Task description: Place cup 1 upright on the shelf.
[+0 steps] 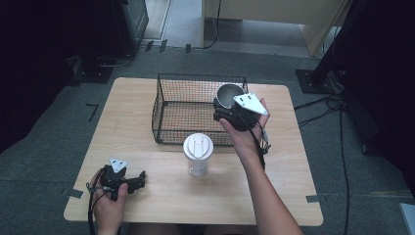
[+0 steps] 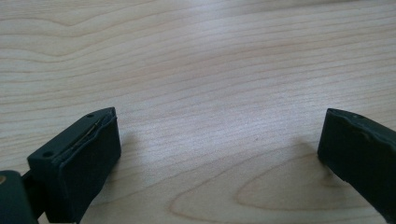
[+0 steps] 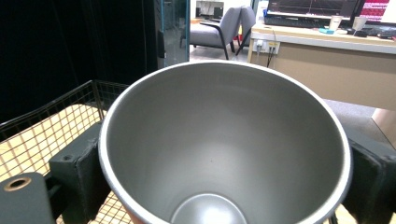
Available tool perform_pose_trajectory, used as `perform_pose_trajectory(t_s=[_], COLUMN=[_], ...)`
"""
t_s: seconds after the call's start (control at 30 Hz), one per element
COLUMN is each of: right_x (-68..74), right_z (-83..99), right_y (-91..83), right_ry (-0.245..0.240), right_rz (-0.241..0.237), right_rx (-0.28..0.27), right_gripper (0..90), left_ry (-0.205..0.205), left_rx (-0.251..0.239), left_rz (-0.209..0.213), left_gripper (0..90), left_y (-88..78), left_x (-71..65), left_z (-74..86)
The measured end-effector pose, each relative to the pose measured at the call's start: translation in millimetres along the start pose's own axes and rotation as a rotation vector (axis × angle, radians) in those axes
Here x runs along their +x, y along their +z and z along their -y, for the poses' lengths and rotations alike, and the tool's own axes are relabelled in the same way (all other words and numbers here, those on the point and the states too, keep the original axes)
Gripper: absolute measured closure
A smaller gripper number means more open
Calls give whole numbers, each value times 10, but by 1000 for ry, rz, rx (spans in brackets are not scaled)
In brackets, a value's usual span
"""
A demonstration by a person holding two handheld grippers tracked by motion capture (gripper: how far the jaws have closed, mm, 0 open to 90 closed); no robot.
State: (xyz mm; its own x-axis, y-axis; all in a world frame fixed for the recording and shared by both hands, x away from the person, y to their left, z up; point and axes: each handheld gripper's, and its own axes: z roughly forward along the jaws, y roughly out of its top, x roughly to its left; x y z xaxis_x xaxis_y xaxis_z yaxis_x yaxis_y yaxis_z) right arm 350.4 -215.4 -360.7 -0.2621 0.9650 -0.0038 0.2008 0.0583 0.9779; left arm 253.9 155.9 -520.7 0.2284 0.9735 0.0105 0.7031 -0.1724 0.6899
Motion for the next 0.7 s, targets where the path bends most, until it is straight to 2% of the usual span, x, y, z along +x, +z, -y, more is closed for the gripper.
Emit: perform_pose_trajectory(t_s=[0.17, 0.37, 0.57, 0.7], right_x=[-20, -26, -44, -50], right_z=[34, 105, 78, 82], right_y=[142, 323, 464, 574], right_ry=[12, 9, 24, 18], right_rz=[-9, -6, -5, -15], right_rx=[4, -20, -20, -33], right_gripper=[73, 73, 72, 72], left_ry=[1, 0, 1, 0], left_rx=[0, 0, 0, 0], left_rz=[0, 0, 0, 0], left_gripper=[0, 0, 0, 1], left_y=[0, 0, 0, 0], left_x=[1, 0, 1, 0], left_z=[0, 0, 0, 0])
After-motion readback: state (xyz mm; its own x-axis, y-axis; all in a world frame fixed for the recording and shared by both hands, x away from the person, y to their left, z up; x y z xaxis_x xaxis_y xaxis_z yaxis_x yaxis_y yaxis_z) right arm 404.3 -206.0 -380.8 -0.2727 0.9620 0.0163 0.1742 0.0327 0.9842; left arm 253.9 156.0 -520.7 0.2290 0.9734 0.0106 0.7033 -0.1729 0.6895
